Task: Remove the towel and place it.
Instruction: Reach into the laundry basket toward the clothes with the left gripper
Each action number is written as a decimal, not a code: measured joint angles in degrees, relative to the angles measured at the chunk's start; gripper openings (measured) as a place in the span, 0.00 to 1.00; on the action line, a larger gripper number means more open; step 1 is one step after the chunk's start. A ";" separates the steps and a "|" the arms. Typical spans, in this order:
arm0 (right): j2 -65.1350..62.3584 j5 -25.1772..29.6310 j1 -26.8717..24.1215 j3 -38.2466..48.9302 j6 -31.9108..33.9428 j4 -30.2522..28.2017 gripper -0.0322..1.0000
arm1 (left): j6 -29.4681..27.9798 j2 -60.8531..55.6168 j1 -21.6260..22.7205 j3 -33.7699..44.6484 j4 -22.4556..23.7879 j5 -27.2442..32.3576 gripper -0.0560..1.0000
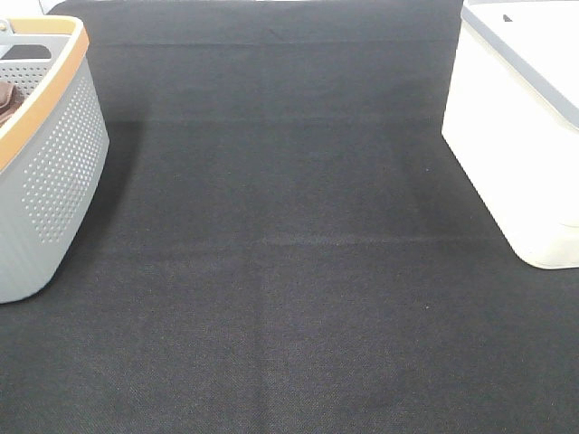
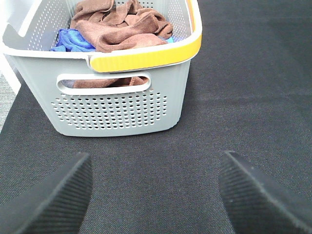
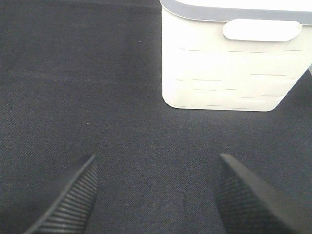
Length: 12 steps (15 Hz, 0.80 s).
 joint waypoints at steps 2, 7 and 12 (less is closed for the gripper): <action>0.00 0.00 0.00 0.00 0.00 0.00 0.66 | 0.00 0.00 0.00 0.00 0.00 0.00 0.71; 0.00 0.00 0.00 0.00 0.00 0.00 0.66 | 0.00 0.00 0.00 0.00 0.00 0.00 0.71; 0.00 0.00 0.00 0.00 0.00 0.00 0.66 | 0.00 0.00 0.00 0.00 0.00 0.00 0.71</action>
